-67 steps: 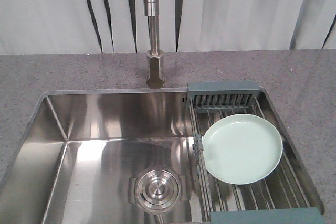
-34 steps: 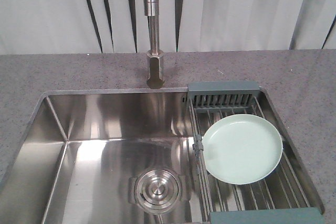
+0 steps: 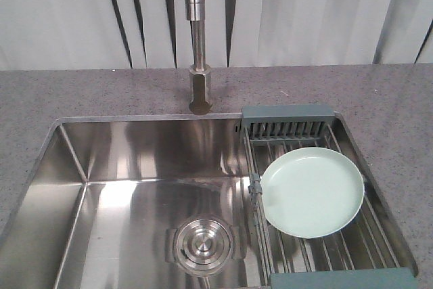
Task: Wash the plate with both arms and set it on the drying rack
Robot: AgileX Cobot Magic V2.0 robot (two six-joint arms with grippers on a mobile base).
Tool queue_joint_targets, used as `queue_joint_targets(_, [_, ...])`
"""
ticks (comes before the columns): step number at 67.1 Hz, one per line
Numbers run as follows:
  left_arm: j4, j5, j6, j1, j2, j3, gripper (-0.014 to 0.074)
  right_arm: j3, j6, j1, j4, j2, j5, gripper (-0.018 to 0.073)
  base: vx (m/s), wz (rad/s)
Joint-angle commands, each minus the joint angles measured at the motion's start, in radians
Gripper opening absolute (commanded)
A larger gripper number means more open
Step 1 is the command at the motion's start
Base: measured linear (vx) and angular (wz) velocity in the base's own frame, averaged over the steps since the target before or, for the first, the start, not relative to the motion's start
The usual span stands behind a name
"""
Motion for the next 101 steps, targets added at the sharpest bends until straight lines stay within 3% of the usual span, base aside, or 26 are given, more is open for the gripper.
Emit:
queue_joint_targets(1, [-0.03,-0.153,0.014,0.077,-0.056,0.047,-0.0006,-0.026,-0.004,-0.003,-0.003,0.008,-0.06,0.0319,0.0,0.0])
queue_joint_targets(14, [-0.084,-0.403,0.013,0.187,-0.262,0.305,-0.0006,-0.026,-0.004,-0.003,-0.003,0.008,-0.06,0.0319,0.0,0.0])
queue_joint_targets(26, [-0.084,-0.555,0.01,0.198,-0.432,0.48,-0.0006,-0.026,-0.004,-0.003,-0.003,0.008,-0.06,0.0319,0.0,0.0])
queue_joint_targets(38, [-0.086,-0.738,-0.027,0.2,-0.432,0.591,-0.0006,-0.026,-0.004,-0.003,-0.003,0.009,-0.058,0.0319,0.0,0.0])
queue_joint_targets(101, [-0.085,-0.771,-0.005,0.198,-0.43,0.586,-0.0006,-0.026,-0.004,-0.003,-0.003,0.009,-0.058,0.0319,0.0,0.0])
